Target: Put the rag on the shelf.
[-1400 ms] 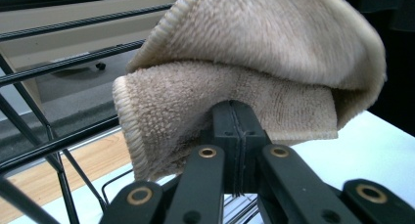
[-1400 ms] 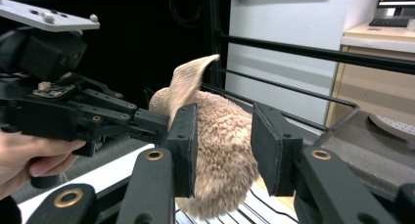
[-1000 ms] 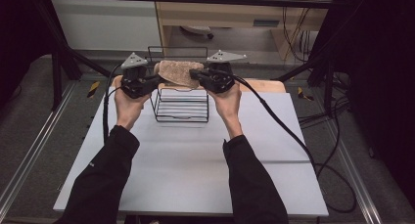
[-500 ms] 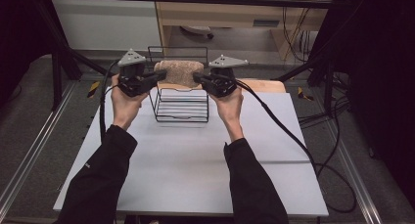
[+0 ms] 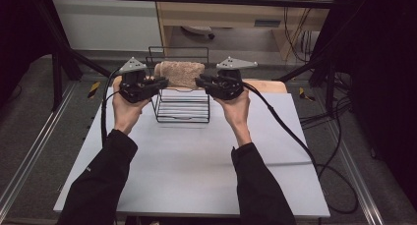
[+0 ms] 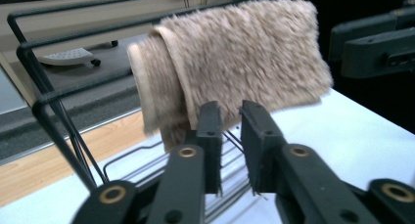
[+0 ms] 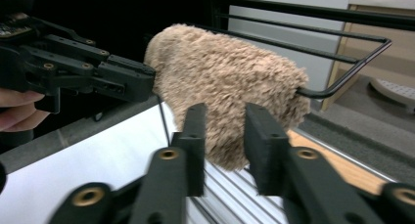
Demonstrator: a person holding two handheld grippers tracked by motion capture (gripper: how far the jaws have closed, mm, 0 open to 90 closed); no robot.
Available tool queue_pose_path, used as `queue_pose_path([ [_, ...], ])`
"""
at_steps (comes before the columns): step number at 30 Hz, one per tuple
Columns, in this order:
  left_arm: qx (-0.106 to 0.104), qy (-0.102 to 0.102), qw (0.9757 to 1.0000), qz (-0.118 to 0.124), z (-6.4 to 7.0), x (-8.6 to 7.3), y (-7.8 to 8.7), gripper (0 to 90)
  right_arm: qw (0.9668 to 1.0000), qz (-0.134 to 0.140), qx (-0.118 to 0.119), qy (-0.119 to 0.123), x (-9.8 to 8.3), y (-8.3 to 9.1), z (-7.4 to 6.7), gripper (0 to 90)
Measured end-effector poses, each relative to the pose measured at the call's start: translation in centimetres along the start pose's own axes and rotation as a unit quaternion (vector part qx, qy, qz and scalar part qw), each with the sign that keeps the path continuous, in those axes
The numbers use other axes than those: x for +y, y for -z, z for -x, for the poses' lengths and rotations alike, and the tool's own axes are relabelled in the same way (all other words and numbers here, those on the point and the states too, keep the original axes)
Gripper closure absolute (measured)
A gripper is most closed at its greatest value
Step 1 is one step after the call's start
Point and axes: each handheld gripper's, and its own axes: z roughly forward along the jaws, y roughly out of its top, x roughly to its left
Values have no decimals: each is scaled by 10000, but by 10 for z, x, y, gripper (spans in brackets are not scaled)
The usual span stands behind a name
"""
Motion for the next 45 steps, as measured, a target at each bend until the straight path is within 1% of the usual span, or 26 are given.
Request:
queue_pose_path([
  [2, -51, 12, 10000, -23, 1, -5, 4, 720, 10000, -37, -10, 52, 0, 5, -3, 620],
  [4, -81, 0, 9999, -71, 3, -11, 7, 654, 9999, -112, 26, 49, -1, 10, -5, 558],
  [5, -95, -9, 9999, -126, 3, -15, 8, 623, 9999, -106, 55, 39, -3, 12, -5, 521],
  [8, -96, -45, 9997, -223, 5, -26, 11, 516, 9998, -146, 101, -114, -10, 21, -4, 441],
  [10, -131, -54, 9996, -263, 5, -35, 13, 451, 9997, -195, 80, -130, -17, 27, -3, 370],
  [11, -114, -70, 9995, -298, 5, -40, 14, 420, 9997, -207, 64, -147, -22, 31, -2, 342],
  [12, -152, -51, 9993, -335, 5, -45, 15, 393, 9996, -226, 58, -169, -26, 34, -1, 315],
  [14, -125, -75, 9991, -394, 5, -57, 15, 333, 9993, -260, 76, -247, -36, 40, 2, 243],
  [15, -122, -90, 9990, -424, 5, -62, 16, 311, 9992, -281, 73, -286, -41, 44, 4, 220],
  [18, -128, -30, 9986, -520, 3, -79, 18, 249, 9986, -325, 54, -411, -55, 54, 10, 159],
  [21, -129, 17, 9980, -614, 1, -96, 20, 197, 9979, -353, 43, -533, -68, 64, 17, 114],
  [23, -100, 40, 9978, -653, -1, -106, 21, 158, 9977, -371, 46, -570, -77, 70, 21, 86],
  [25, -122, 64, 9975, -693, -3, -115, 23, 134, 9974, -417, 50, -583, -86, 76, 24, 67],
  [26, -95, 67, 9975, -691, -3, -119, 24, 123, 9973, -452, 44, -575, -91, 79, 26, 56],
  [28, -139, 80, 9973, -721, -4, -129, 26, 114, 9968, -519, 51, -606, -101, 85, 29, 43],
  [31, -139, 82, 9971, -747, -6, -141, 31, 100, 9959, -613, 8, -662, -117, 92, 34, 21],
  [34, -108, 76, 9969, -774, -8, -152, 35, 95, 9953, -708, -35, -660, -133, 98, 38, 6],
  [38, -105, 115, 9967, -801, -9, -166, 41, 94, 9944, -811, -52, -676, -152, 105, 41, 5],
  [40, -85, 95, 9963, -844, -10, -173, 43, 94, 9938, -857, -44, -709, -162, 108, 42, 5],
  [45, -100, 138, 9965, -823, -9, -188, 49, 98, 9922, -982, 2, -765, -183, 116, 44, 5],
])
